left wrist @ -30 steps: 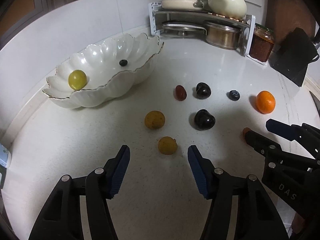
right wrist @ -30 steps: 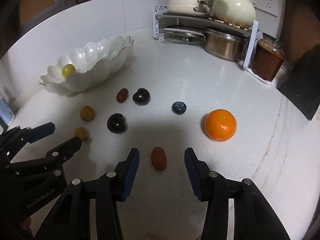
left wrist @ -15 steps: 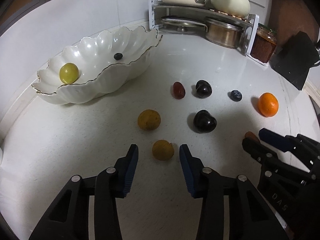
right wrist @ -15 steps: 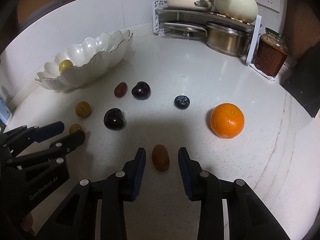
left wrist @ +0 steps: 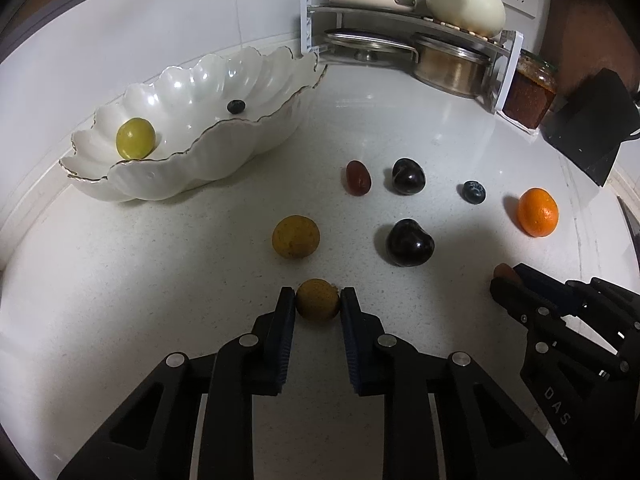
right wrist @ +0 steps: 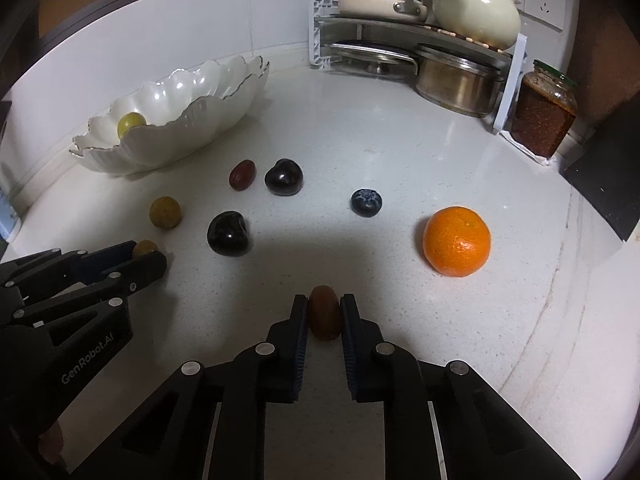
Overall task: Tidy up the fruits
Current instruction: 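Grasp a small yellow-brown fruit with left gripper while right gripper grasps a reddish-brown date, then lift and carry both held fruits over the white bowl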
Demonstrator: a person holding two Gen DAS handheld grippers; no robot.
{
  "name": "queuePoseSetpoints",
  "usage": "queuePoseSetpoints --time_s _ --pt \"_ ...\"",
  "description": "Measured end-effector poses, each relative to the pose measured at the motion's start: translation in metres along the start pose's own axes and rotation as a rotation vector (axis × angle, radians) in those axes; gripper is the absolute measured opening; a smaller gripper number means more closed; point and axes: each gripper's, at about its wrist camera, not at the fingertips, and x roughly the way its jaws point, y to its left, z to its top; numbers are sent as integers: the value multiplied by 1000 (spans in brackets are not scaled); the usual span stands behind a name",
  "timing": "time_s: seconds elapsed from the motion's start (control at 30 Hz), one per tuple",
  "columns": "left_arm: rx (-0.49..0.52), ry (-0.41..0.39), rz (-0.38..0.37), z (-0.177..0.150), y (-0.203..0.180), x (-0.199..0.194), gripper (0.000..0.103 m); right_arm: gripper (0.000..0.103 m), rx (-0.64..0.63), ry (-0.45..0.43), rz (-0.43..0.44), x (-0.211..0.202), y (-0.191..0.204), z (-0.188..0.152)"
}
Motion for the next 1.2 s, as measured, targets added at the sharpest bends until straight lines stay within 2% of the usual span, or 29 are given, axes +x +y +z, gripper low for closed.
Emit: queuePoseSetpoints --time_s 0.4,0.67,1.0,1.2 --pt "-8 -45 1 5 -1 -24 24 18 13 -27 27 -18 -1 6" --pt "-50 -89 49 15 -1 -49 24 18 -31 -69 80 -35 -1 24" --pt "-121 -153 67 29 -1 -77 23 18 -80 -119 146 -57 -5 50" --pt "-128 -195 96 39 -4 -91 23 18 -108 -168 183 -72 -3 64"
